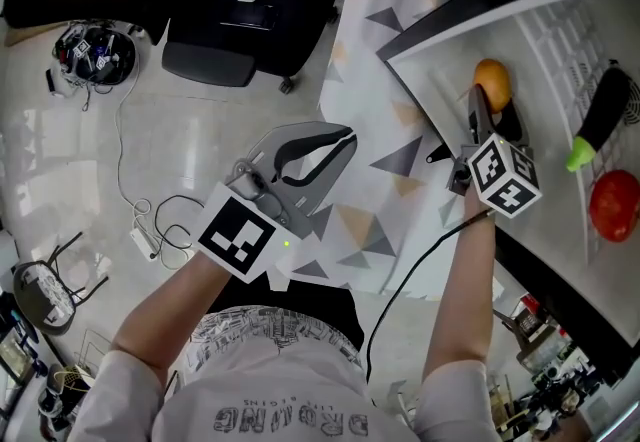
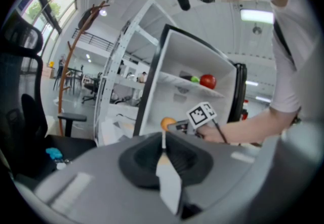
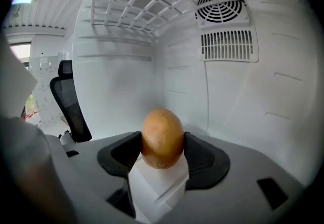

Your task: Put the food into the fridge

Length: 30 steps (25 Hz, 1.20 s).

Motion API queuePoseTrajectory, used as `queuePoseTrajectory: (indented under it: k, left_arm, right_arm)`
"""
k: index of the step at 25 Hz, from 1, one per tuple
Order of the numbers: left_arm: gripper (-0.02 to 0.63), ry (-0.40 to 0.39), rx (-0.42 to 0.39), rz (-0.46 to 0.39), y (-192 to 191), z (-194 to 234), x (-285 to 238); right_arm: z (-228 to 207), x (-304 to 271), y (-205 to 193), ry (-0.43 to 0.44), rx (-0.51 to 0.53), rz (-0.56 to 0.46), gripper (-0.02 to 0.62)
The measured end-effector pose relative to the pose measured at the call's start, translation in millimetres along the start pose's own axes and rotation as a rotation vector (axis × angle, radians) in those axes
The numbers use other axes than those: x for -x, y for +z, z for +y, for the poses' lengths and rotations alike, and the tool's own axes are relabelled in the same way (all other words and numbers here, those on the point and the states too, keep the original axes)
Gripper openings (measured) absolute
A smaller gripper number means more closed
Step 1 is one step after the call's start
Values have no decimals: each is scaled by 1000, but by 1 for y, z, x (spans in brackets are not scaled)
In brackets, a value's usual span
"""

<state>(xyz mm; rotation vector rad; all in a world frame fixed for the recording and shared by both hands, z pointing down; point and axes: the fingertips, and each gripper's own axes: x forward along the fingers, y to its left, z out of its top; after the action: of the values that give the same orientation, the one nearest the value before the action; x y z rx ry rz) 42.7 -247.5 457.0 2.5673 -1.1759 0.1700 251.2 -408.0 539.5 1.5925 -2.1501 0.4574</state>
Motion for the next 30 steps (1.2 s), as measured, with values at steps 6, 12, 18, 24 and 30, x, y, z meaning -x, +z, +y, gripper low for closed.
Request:
queuePoseTrajectory:
  k: [6,12,18,24,30]
  left_arm:
    - [23,-5,-2,-3,2,1,-3]
    - [23,-11,-5,-3,5,0,-4]
    - [25,-11,-12,-6,8,0,-2]
    - [25,-17,-19,-5,10,-3,0]
    - [25,-29,-30,-7,14,-8,2]
  right_arm:
    - [-1,-3,2,-22,17,-2,268]
    - [-2,-3,2,-33,16,-4,268]
    - [-1,-5,3,-21,7,2,270]
    - [2,-3,4,-12,3,4,270]
    - [3,5,7,-3,5,-7,270]
